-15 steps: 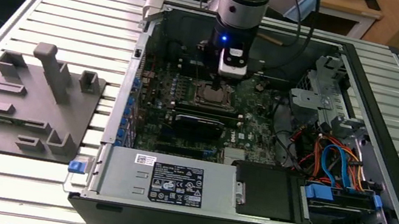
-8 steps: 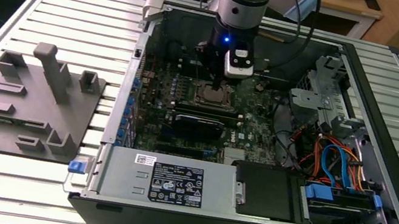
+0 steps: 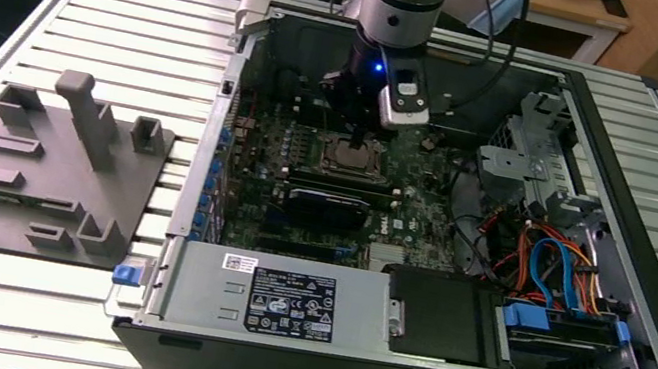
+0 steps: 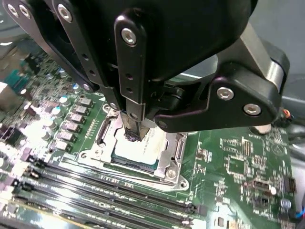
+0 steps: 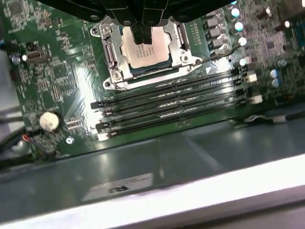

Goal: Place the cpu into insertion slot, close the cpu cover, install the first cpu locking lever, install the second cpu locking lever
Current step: 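Install the first cpu locking lever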

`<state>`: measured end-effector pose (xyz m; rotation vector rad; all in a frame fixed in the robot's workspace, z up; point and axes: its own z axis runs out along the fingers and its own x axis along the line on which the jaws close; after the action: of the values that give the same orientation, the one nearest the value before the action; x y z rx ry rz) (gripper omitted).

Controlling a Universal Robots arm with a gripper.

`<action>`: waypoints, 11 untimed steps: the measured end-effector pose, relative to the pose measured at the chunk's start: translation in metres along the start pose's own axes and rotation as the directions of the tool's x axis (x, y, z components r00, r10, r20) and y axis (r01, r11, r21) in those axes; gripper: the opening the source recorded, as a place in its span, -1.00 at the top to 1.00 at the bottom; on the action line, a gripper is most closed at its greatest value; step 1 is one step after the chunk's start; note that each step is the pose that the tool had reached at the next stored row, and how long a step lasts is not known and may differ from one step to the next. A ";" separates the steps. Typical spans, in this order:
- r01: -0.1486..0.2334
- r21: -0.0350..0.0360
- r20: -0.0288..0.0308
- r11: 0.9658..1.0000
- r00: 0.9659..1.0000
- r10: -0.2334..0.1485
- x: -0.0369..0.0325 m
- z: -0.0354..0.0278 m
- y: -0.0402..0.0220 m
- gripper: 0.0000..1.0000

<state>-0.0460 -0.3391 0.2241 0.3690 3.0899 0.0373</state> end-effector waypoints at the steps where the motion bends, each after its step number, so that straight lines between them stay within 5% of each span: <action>1: 0.018 0.000 -0.001 1.000 1.000 -0.018 0.0000 0.0001 0.0000 0.80; 7: 0.110 -0.003 -0.003 0.994 0.994 -0.110 0.0006 0.0006 -0.0002 0.80; 11: 0.134 -0.004 -0.003 0.991 0.991 -0.134 0.0052 0.0008 -0.0014 0.80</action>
<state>-0.0513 -0.3392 0.2231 0.1608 3.1094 0.0401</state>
